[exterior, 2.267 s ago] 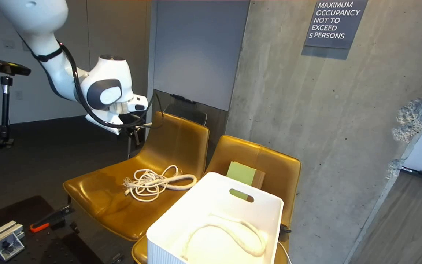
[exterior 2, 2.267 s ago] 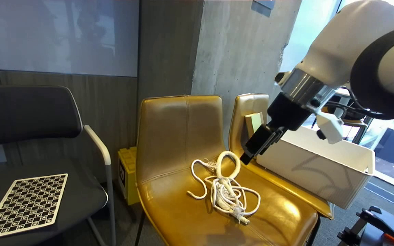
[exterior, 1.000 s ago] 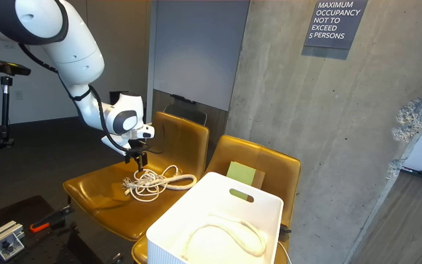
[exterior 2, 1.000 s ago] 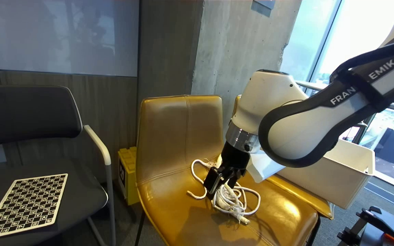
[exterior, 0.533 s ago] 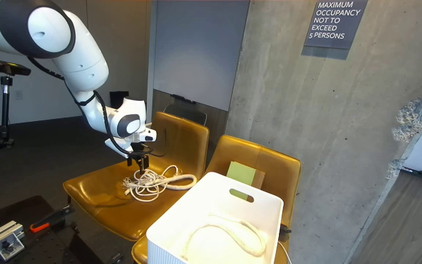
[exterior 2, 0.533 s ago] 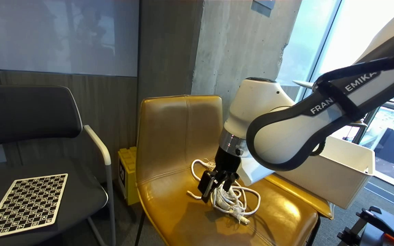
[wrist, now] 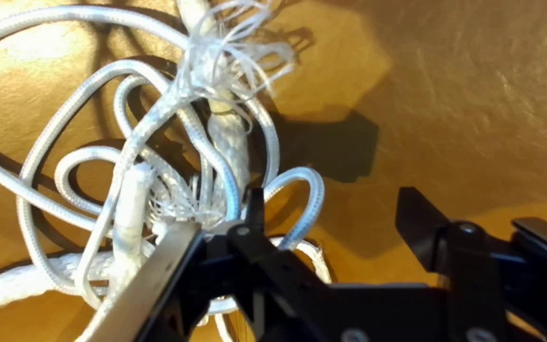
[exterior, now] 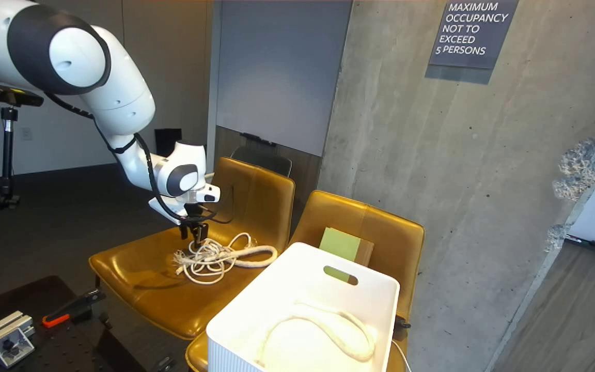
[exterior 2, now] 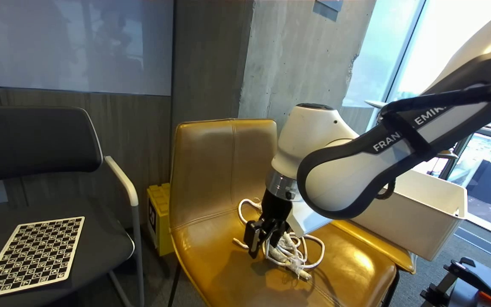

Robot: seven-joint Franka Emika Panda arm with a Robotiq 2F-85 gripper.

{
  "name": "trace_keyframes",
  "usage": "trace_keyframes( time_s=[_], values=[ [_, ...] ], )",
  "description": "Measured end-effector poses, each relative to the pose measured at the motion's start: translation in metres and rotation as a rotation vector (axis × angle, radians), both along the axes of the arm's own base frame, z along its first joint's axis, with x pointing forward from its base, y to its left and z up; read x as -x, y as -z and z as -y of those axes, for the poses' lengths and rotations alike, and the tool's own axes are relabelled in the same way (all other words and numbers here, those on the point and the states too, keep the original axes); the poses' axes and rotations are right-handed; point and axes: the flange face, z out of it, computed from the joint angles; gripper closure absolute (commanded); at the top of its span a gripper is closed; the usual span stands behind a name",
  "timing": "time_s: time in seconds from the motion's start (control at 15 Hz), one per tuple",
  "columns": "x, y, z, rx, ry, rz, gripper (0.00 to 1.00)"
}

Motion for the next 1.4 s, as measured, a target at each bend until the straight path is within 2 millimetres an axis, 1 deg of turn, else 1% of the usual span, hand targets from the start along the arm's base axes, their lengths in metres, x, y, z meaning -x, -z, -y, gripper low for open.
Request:
trace_keyframes(
  time_s=[0.13, 0.33, 0.4, 0.67, 0.8, 0.87, 0.93, 1.0, 1.07, 1.2, 1.4],
  values=[
    [0.000, 0.003, -0.002, 0.001, -0.002, -0.002, 0.75],
    [-0.002, 0.004, -0.003, 0.001, -0.002, -0.002, 0.99],
    [-0.003, 0.003, -0.003, 0.001, -0.002, -0.001, 1.00],
    [-0.008, -0.002, 0.000, 0.003, 0.003, 0.012, 0.99],
    [-0.013, -0.010, 0.002, 0.003, 0.007, 0.026, 0.99],
    [-0.015, -0.017, 0.003, 0.001, 0.008, 0.036, 0.99],
    [-0.018, -0.028, 0.004, -0.001, 0.011, 0.050, 0.99],
    [-0.022, -0.043, 0.006, -0.002, 0.014, 0.066, 0.99],
    [-0.026, -0.064, 0.010, 0.001, 0.020, 0.078, 0.99],
    [-0.031, -0.111, 0.023, 0.010, 0.034, 0.106, 0.99],
    [-0.034, -0.185, 0.053, 0.035, 0.055, 0.157, 0.99]
  ],
)
